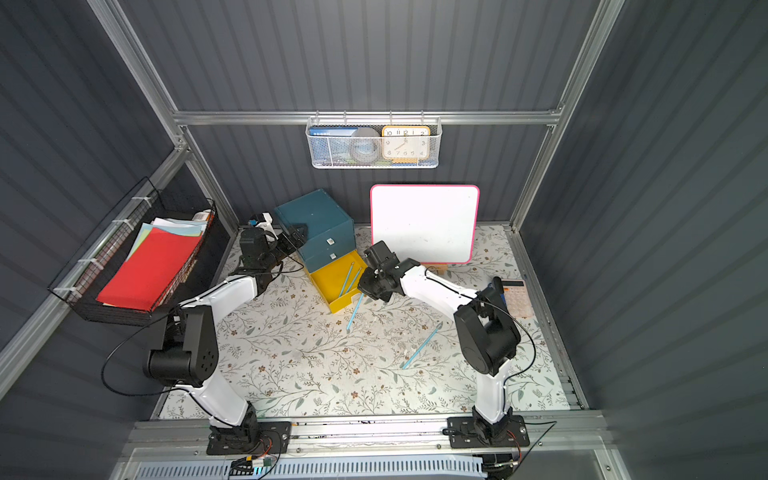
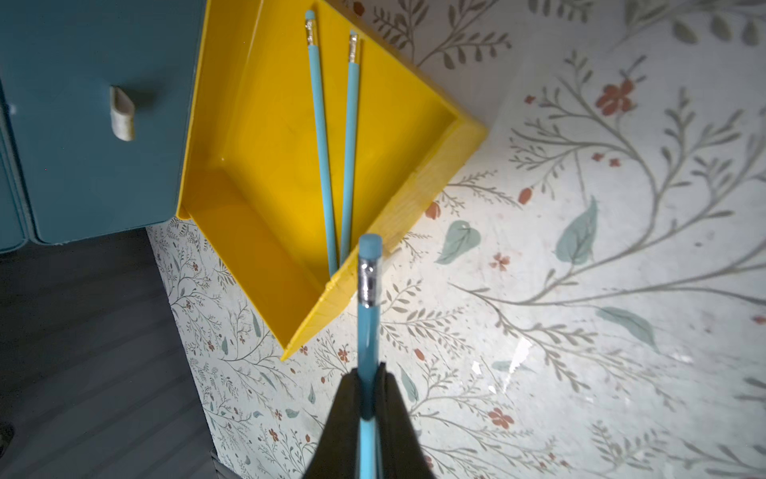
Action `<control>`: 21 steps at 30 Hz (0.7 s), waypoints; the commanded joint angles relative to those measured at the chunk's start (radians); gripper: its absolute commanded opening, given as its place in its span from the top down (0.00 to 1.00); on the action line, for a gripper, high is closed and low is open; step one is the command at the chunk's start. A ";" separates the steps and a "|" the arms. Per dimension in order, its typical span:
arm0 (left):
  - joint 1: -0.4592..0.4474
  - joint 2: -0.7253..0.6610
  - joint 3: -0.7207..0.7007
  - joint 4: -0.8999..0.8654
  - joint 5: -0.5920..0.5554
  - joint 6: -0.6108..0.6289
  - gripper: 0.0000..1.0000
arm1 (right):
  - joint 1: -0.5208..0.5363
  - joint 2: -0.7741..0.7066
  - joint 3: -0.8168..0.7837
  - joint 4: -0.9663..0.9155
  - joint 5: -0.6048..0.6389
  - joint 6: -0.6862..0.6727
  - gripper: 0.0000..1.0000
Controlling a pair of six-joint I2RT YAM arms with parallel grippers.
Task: Please place the pencils in the drawer according to their color
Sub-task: Pick up the pencil from the center of the board, then place the pencil in the drawer.
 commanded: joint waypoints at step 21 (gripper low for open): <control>-0.008 -0.013 -0.007 -0.044 0.024 0.026 0.07 | 0.002 0.327 0.401 -0.021 0.045 -0.002 1.00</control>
